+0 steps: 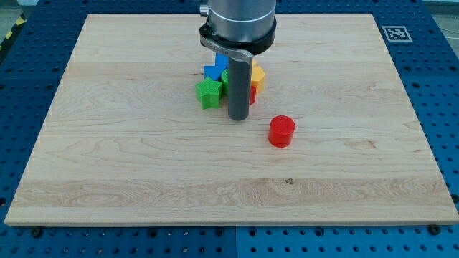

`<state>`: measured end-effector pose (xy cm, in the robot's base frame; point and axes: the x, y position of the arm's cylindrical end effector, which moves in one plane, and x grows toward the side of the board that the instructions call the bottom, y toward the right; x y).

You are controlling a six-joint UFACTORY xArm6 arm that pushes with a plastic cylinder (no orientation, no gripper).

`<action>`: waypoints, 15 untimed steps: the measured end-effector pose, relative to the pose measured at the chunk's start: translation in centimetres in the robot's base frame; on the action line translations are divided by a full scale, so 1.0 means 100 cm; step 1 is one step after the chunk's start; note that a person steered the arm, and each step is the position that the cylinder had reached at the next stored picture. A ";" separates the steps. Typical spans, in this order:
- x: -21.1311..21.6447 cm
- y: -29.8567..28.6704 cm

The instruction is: Move the red circle into the green star

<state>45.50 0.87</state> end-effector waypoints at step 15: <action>0.027 0.083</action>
<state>48.25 9.22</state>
